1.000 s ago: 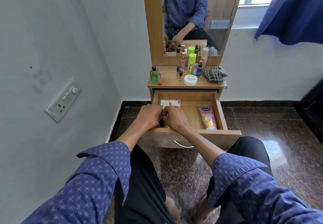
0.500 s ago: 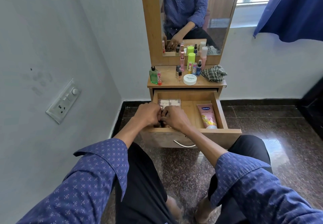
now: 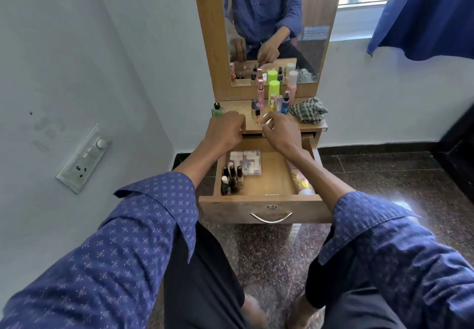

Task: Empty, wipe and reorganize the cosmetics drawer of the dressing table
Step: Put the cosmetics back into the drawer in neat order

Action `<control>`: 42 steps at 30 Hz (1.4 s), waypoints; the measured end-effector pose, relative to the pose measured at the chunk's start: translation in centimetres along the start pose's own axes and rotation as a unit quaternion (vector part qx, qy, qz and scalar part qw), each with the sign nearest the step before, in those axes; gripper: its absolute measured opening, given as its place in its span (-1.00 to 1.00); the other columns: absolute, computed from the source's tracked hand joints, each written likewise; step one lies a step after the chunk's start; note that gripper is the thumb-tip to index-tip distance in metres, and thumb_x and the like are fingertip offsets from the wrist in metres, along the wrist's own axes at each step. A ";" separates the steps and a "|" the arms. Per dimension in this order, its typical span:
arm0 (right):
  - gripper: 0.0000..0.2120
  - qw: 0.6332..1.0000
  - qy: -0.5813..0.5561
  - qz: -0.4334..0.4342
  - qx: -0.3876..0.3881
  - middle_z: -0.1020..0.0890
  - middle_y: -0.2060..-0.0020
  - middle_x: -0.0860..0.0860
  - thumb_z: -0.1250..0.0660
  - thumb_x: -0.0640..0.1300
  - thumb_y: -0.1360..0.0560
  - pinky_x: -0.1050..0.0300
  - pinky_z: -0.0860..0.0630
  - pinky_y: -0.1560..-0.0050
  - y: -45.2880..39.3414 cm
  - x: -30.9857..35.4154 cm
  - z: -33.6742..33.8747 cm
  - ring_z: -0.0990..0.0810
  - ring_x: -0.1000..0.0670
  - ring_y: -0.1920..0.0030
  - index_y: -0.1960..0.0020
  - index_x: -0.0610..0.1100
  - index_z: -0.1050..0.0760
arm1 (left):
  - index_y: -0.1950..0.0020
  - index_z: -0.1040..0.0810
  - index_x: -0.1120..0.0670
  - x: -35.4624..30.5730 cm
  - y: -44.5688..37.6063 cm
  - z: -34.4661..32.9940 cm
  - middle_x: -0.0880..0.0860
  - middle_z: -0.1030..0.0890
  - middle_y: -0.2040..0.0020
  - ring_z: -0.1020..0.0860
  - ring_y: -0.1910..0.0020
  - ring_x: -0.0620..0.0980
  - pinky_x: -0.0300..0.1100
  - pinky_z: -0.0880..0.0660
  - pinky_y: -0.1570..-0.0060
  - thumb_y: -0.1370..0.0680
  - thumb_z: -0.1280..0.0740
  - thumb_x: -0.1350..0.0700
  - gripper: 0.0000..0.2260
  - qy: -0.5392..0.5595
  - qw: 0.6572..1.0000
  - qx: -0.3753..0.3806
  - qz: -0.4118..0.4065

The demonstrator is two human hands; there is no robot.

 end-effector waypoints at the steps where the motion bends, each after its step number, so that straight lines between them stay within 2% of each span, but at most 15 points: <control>1: -0.91 1.000 0.004 0.010 -0.007 -0.70 0.19 0.10 -0.36 -0.09 -0.56 0.12 -0.56 0.20 -0.6 0.1 0.4 -0.65 0.06 0.19 -0.01 0.01 -0.64 | -0.15 -0.62 0.08 -0.2 -0.8 0.2 0.07 -0.64 -0.10 -0.61 -0.09 0.12 -0.03 -0.43 0.09 -0.51 -0.41 0.26 -0.77 0.002 1.000 -0.020 0.003; 6: -0.85 0.998 0.029 0.025 -0.039 -0.67 0.11 0.04 -0.32 -0.18 -0.53 0.08 -0.49 0.22 -3.2 0.1 1.6 -0.62 -0.01 0.17 -0.04 -0.01 -0.61 | -0.21 -0.57 0.17 -1.0 -4.5 1.1 0.15 -0.62 -0.14 -0.60 -0.09 0.20 0.07 -0.51 0.07 -0.50 -0.35 0.38 -0.69 0.005 0.997 -0.075 0.003; 8: -0.83 0.998 0.039 0.036 -0.038 -0.67 0.07 0.05 -0.31 -0.18 -0.54 0.10 -0.43 0.24 -3.9 0.2 1.5 -0.60 -0.02 0.15 -0.05 -0.03 -0.63 | -0.22 -0.57 0.21 -1.2 -5.8 1.0 0.18 -0.60 -0.17 -0.58 -0.07 0.20 0.03 -0.43 0.19 -0.49 -0.35 0.41 -0.68 0.010 0.997 -0.080 -0.015; 10: -0.83 0.997 0.053 0.046 -0.037 -0.67 0.04 0.05 -0.33 -0.16 -0.54 0.09 -0.45 0.24 -4.4 0.1 1.4 -0.61 -0.02 0.13 -0.08 -0.03 -0.64 | -0.23 -0.56 0.22 -1.3 -7.0 0.4 0.20 -0.58 -0.16 -0.56 -0.06 0.22 -0.03 -0.32 0.22 -0.49 -0.34 0.44 -0.66 0.008 0.997 -0.073 -0.037; 14: -0.86 0.994 0.057 0.058 -0.071 -0.65 -0.04 0.00 -0.37 -0.16 -0.56 -0.04 -0.63 0.19 -4.9 -0.5 2.0 -0.63 -0.05 0.13 -0.09 -0.06 -0.65 | -0.34 -0.59 0.09 -1.3 -9.0 -0.9 0.13 -0.63 -0.16 -0.59 -0.06 0.20 -0.01 -0.47 0.15 -0.51 -0.31 0.42 -0.55 0.012 0.996 -0.072 -0.058; 17: -0.86 0.989 0.087 0.075 -0.093 -0.59 -0.25 -0.07 -0.39 -0.22 -0.57 0.09 -0.57 0.23 -5.8 -1.0 2.8 -0.62 -0.06 0.17 -0.11 -0.16 -0.65 | -0.30 -0.61 0.07 -1.3 -9.8 -1.8 0.12 -0.68 -0.16 -0.62 -0.09 0.21 0.04 -0.55 0.09 -0.53 -0.33 0.39 -0.60 0.000 0.997 -0.058 -0.057; 19: -0.84 0.985 0.118 0.091 -0.088 -0.55 -0.31 -0.06 -0.38 -0.23 -0.58 0.08 -0.55 0.26 -6.4 -1.0 2.9 -0.64 -0.09 0.15 -0.15 -0.18 -0.64 | -0.23 -0.65 0.11 -1.5 -10.0 -2.0 0.14 -0.68 -0.16 -0.62 -0.10 0.21 0.06 -0.56 0.08 -0.52 -0.37 0.38 -0.67 -0.022 0.997 -0.056 -0.057; 23: -0.73 0.979 0.156 0.109 -0.071 -0.63 -0.27 -0.02 -0.32 -0.27 -0.58 -0.06 -0.65 0.19 -7.3 -0.8 2.4 -0.67 -0.15 0.02 -0.25 -0.11 -0.63 | -0.15 -0.65 0.18 -1.8 -10.0 -2.0 0.18 -0.65 -0.10 -0.60 -0.04 0.25 0.06 -0.53 0.15 -0.49 -0.35 0.42 -0.71 -0.040 0.995 -0.067 -0.059; 27: -0.71 0.977 0.182 0.100 -0.047 -0.69 -0.18 -0.02 -0.28 -0.30 -0.59 0.00 -0.58 0.22 -7.8 -0.4 1.6 -0.68 -0.14 0.00 -0.22 -0.09 -0.66 | -0.10 -0.64 0.22 -1.3 -9.9 -1.9 0.21 -0.61 -0.05 -0.58 0.01 0.26 0.05 -0.44 0.22 -0.45 -0.30 0.47 -0.70 -0.033 0.996 -0.066 -0.045; 30: -0.74 0.978 0.180 0.101 -0.042 -0.70 -0.12 -0.02 -0.28 -0.32 -0.60 0.00 -0.57 0.23 -8.0 -0.2 1.4 -0.67 -0.13 0.01 -0.15 -0.10 -0.68 | 0.09 -0.59 0.23 -1.3 -9.6 -1.6 0.22 -0.58 0.03 -0.53 0.11 0.21 0.01 -0.32 0.29 -0.42 -0.26 0.51 -0.76 -0.020 0.996 -0.074 -0.037; 35: -0.80 0.980 0.154 0.108 -0.064 -0.69 -0.03 0.00 -0.37 -0.34 -0.57 -0.03 -0.60 0.18 -8.2 -0.1 1.7 -0.66 -0.10 0.05 -0.06 -0.08 -0.66 | 0.30 -0.48 0.15 -1.2 -9.2 -1.5 0.19 -0.54 0.21 -0.44 0.29 0.11 0.08 -0.44 0.34 -0.38 -0.30 0.52 -0.73 -0.018 0.994 -0.104 -0.032; 38: -0.77 0.981 0.131 0.123 -0.068 -0.68 -0.02 0.05 -0.43 -0.35 -0.52 -0.01 -0.57 0.21 -7.9 -0.2 1.8 -0.66 -0.07 0.05 -0.05 -0.05 -0.63 | 0.28 -0.45 0.15 -1.3 -8.7 -1.2 0.24 -0.54 0.15 -0.46 0.26 0.16 0.12 -0.45 0.30 -0.39 -0.28 0.56 -0.70 -0.022 0.994 -0.107 -0.021; 42: -0.80 0.982 0.087 0.138 -0.098 -0.68 -0.08 0.09 -0.46 -0.27 -0.55 0.00 -0.61 0.14 -7.1 0.6 2.7 -0.67 0.00 0.02 -0.11 -0.03 -0.63 | 0.15 -0.59 0.23 -1.3 -8.0 0.6 0.25 -0.57 -0.01 -0.49 0.28 0.15 0.12 -0.52 0.29 -0.42 -0.31 0.58 -0.73 -0.017 0.990 -0.140 0.014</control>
Point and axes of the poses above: each hand's wrist, its own y-axis away from the middle knuckle, its own z-axis out of the back of the hand, x = y × z, the point moved 6 cm from there along -y, towards the middle knuckle
